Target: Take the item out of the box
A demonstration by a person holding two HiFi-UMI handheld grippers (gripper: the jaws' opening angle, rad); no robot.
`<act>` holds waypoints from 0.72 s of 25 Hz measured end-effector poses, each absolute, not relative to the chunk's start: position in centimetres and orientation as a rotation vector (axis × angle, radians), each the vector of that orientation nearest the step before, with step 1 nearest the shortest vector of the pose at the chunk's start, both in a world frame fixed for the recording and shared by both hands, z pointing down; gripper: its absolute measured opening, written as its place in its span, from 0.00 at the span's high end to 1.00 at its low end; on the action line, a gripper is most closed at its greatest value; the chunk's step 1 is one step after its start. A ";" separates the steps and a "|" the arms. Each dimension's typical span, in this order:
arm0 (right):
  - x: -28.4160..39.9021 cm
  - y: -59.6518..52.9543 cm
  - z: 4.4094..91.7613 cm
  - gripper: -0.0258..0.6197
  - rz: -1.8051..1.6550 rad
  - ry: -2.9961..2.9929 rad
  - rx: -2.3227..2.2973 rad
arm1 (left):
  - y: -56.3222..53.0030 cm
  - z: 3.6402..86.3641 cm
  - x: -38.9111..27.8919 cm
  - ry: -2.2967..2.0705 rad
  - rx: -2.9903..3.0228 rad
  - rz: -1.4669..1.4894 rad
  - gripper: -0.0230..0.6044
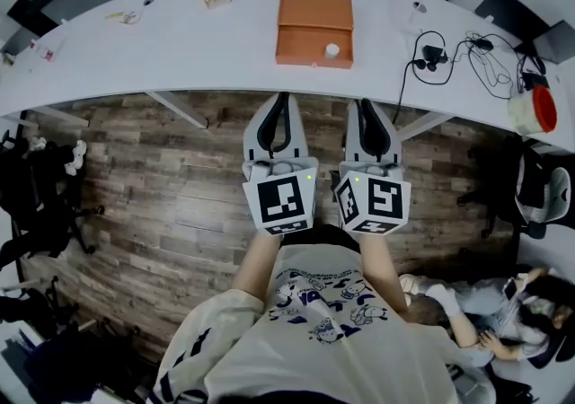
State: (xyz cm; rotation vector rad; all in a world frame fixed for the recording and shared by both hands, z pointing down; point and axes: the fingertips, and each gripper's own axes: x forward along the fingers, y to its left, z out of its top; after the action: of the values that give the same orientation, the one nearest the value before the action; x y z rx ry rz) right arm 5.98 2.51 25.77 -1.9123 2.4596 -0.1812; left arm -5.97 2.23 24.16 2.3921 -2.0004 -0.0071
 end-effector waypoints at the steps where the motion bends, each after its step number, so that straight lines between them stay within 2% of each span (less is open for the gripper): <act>1: 5.8 2.0 25.8 0.87 -0.180 2.454 -1.918 | 1.6 24.1 -6.1 -1.996 2.396 -0.015 0.93; 18: 6.9 -4.8 27.6 0.87 -0.222 2.440 -1.988 | -5.5 26.4 -5.8 -1.937 2.379 0.016 0.93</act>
State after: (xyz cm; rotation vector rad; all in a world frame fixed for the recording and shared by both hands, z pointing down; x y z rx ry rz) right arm 6.89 -4.79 27.61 -1.9878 2.4397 -0.2225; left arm -5.81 -5.54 26.42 2.3791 -1.9370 0.0159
